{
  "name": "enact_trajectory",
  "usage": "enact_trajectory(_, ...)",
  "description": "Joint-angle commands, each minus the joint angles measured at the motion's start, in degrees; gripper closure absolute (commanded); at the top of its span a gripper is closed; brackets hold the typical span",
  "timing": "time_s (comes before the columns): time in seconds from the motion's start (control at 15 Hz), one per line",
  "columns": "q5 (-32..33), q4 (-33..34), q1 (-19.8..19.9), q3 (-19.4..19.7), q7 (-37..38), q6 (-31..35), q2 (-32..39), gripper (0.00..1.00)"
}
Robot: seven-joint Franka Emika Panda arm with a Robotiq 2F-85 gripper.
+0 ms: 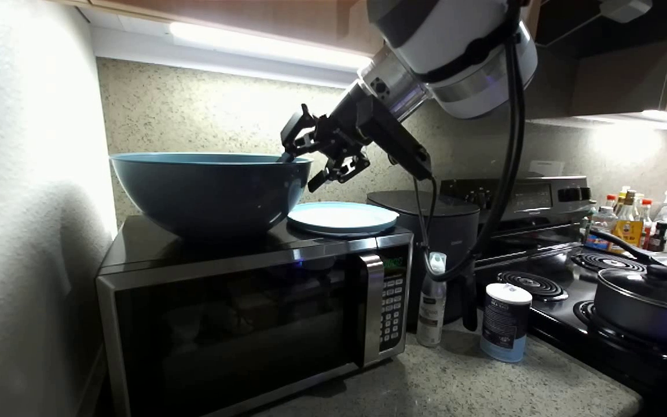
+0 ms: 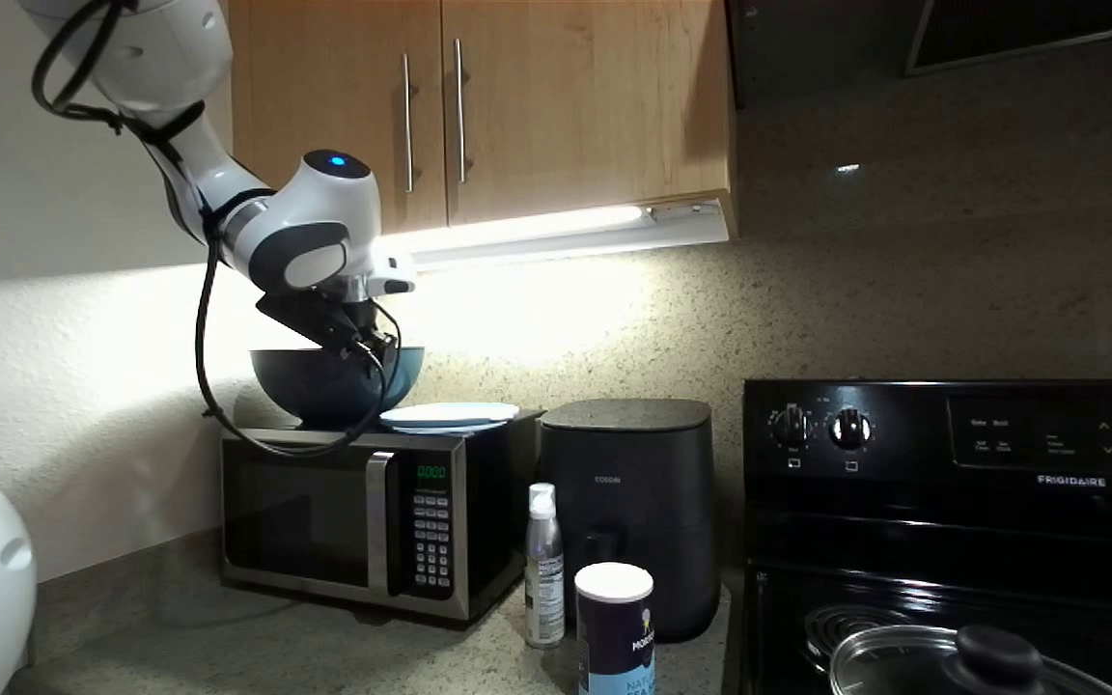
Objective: Put the bowl on the table.
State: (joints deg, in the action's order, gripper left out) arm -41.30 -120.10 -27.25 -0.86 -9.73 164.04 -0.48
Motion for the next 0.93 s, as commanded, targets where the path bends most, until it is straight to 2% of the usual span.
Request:
enact_trajectory(0.0,0.0,-1.3,0.0,0.0,0.1,-0.3,-1.8,0.59)
enact_trajectory(0.27,1.0,-2.4,0.2,0.4,0.9,-0.3,-2.6,0.84)
enact_trajectory(0.4,2.4,-3.5,0.2,0.5,2.0,-1.4,-4.0,0.92)
enact_trajectory(0.6,5.8,-6.1,0.6,0.8,3.1,-7.6,-7.6,0.96)
enact_trajectory(0.67,6.9,-7.4,0.7,1.0,3.1,-11.7,-9.7,0.93)
enact_trajectory(0.73,6.8,-7.7,5.2,-3.1,2.4,-16.2,-11.5,0.92)
enact_trajectory(0.87,5.6,-8.3,6.4,-3.1,0.9,-24.5,-14.9,0.92)
